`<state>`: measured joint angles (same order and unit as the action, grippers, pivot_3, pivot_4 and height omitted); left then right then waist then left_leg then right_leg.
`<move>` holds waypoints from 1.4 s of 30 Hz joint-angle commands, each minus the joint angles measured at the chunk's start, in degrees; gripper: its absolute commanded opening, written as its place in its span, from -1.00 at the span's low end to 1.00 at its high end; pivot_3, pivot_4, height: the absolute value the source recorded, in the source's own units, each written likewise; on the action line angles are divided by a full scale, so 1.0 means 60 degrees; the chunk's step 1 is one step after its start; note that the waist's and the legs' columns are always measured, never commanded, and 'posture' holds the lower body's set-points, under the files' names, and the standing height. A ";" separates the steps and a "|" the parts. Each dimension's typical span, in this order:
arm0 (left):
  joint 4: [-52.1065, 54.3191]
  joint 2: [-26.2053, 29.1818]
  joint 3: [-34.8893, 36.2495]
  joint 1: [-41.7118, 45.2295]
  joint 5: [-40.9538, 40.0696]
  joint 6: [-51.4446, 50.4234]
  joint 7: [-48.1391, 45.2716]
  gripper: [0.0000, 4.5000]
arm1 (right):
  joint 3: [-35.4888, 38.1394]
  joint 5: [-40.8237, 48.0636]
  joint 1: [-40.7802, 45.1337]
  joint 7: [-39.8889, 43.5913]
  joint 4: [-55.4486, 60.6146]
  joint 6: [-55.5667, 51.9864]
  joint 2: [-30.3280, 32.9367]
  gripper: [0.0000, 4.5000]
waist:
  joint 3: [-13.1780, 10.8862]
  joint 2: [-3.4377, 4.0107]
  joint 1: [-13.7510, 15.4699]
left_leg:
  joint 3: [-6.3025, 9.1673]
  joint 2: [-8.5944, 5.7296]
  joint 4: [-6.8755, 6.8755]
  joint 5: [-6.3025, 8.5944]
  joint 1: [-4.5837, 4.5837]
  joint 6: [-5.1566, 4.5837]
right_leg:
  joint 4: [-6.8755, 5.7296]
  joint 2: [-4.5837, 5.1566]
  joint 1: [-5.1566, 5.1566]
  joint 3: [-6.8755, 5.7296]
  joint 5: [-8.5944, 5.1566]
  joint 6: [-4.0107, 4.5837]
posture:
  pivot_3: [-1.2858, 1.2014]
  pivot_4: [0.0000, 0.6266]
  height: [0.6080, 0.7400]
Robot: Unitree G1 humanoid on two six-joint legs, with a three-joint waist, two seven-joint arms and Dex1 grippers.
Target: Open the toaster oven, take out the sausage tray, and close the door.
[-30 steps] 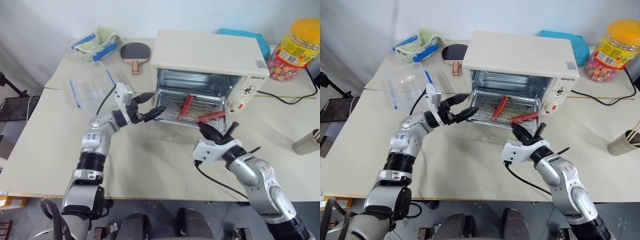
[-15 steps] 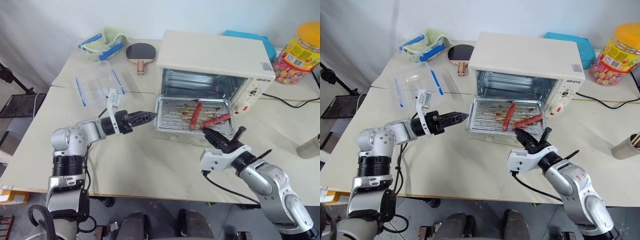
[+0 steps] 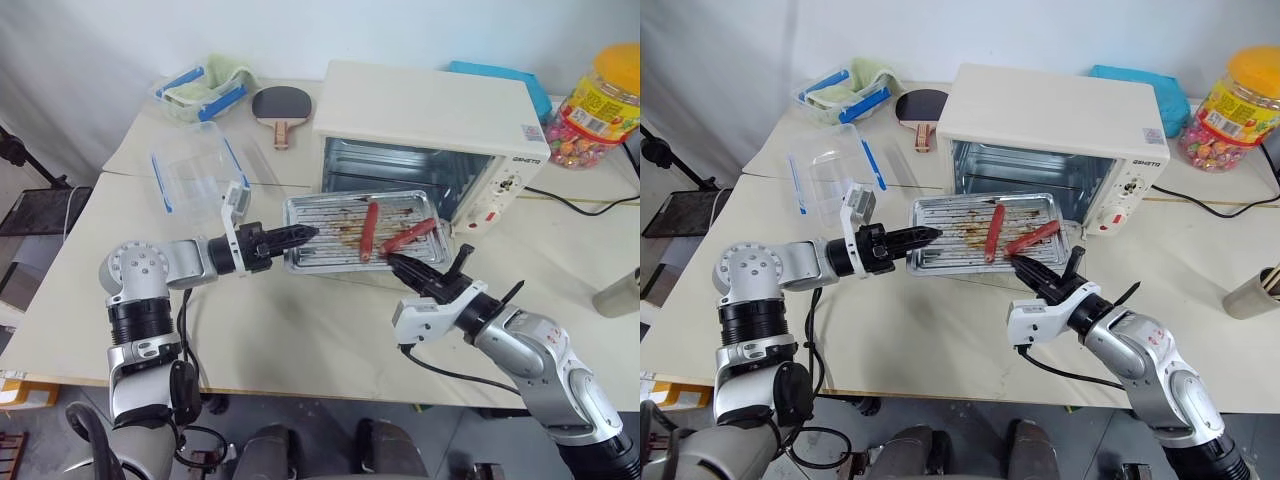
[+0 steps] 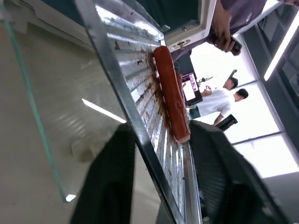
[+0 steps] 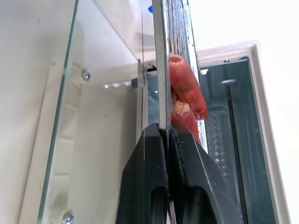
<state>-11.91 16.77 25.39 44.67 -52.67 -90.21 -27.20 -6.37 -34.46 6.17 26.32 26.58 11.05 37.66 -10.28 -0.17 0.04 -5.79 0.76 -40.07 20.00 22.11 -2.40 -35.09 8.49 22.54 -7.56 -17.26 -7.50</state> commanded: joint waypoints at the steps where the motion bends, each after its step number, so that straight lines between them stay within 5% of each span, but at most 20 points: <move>1: 0.0165 -0.0070 0.0459 0.0094 -0.0690 -0.0381 0.0458 -0.83 | 0.0037 0.0592 0.0007 0.0183 0.0188 0.0133 -0.0070 -1.00 | 0.0000 0.0000 -0.0011 | 0.0000 0.0001 0.0000 0.0000 0.0000 0.0000 | 0.0000 -0.0001 0.0000 -0.0001 0.0000 0.0000 | 0.03 -0.52 1.00; 3: -0.0043 0.0009 0.0441 0.0011 -0.1086 -0.0381 0.0821 -0.98 | 0.0085 0.1060 -0.0064 0.0407 0.0206 0.0037 -0.0124 -1.00 | 0.0000 0.0000 -0.0013 | 0.0001 0.0003 0.0001 -0.0001 -0.0001 0.0002 | 0.0000 0.0000 0.0000 -0.0001 0.0000 0.0000 | 0.03 -0.52 1.00; 6: -0.0330 0.0061 0.0551 -0.0120 -0.1701 -0.0381 0.1517 -1.00 | 0.0271 0.1652 -0.0119 0.0579 0.0255 -0.0236 -0.0251 -0.66 | 0.0000 0.0000 -0.0008 | 0.0007 0.0003 0.0000 -0.0001 -0.0003 0.0003 | -0.0002 0.0000 -0.0002 0.0000 0.0000 0.0000 | 0.03 -0.52 1.00; 15: -0.1222 0.0601 0.1051 -0.0747 -0.4119 -0.0381 0.3616 -1.00 | 0.1013 0.3036 -0.0597 0.0889 -0.0008 0.0919 0.0487 0.61 | 0.0000 0.0000 -0.0013 | 0.0018 -0.0002 -0.0001 -0.0002 -0.0005 0.0003 | -0.0002 0.0004 -0.0008 0.0003 0.0000 0.0000 | 0.03 -0.52 1.00; 22: -0.1537 0.1536 0.1236 -0.1929 -0.7198 -0.0127 0.5462 -1.00 | 0.2720 0.5059 -0.1716 0.1409 -0.1030 0.1810 0.1157 0.61 | 0.0000 -0.0001 -0.0010 | 0.0038 -0.0008 -0.0005 -0.0002 -0.0007 0.0003 | -0.0003 0.0006 -0.0021 0.0016 0.0000 0.0000 | 0.03 -0.52 1.00; 26: -0.0772 0.2270 0.0393 -0.3427 -0.9898 0.1128 0.6603 -1.00 | 0.3519 0.6681 -0.1856 0.2008 -0.2116 0.1813 0.1244 0.04 | 0.0000 -0.0002 -0.0042 | 0.0042 -0.0001 0.0008 -0.0001 -0.0035 0.0005 | -0.0006 0.0007 -0.0035 0.0072 0.0000 0.0001 | 0.03 -0.52 1.00; 33: 0.0882 0.2051 0.1468 -0.5899 -1.0055 0.2191 0.6089 -1.00 | 0.4087 0.9059 -0.1417 0.4084 -0.4821 0.0799 0.1490 -0.99 | 0.0000 0.0000 -0.0019 | 0.0045 -0.0001 0.0024 0.0009 -0.0168 0.0008 | 0.0039 0.0000 -0.0180 0.0151 -0.0007 0.0013 | 0.03 -0.52 1.00; 42: 0.3399 0.0530 0.2799 -0.8402 -1.0055 0.3891 0.5879 -1.00 | 0.2900 0.8752 0.0258 0.6229 -0.7959 0.0235 0.1597 -0.99 | 0.0003 0.0010 -0.0069 | 0.0042 0.0008 0.0023 0.0019 -0.0168 0.0019 | 0.0050 0.0005 -0.0174 0.0175 -0.0013 0.0025 | 0.03 -0.52 1.00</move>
<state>4.50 20.88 39.91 -4.17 -111.00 -68.81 9.58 11.34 17.78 6.30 61.97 -19.74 14.16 46.76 -10.26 -0.11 -0.38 -5.56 0.82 -39.93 20.13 21.10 -2.27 -34.78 8.53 21.49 -6.49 -17.34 -7.35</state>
